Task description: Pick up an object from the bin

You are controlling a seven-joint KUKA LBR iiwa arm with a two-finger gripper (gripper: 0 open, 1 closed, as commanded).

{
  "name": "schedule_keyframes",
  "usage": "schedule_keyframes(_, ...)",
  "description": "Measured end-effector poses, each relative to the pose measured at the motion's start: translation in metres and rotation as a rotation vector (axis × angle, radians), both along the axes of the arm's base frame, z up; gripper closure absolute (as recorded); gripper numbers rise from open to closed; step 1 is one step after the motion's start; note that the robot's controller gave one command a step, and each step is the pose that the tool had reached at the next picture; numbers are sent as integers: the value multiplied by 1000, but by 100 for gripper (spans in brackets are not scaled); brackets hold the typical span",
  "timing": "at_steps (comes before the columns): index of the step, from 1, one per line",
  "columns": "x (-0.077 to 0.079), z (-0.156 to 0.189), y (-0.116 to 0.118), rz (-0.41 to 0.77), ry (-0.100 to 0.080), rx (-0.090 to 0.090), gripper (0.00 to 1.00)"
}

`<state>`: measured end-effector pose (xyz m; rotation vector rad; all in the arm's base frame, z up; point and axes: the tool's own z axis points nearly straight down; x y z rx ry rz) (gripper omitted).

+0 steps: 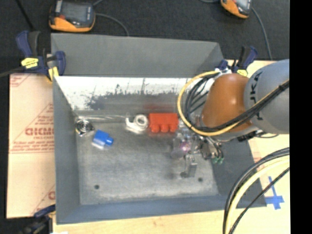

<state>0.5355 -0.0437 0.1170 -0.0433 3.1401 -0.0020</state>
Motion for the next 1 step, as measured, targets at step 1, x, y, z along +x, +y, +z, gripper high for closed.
schedule_keyframes(1, 51, -48, -50, 57, -6, -2, 0)
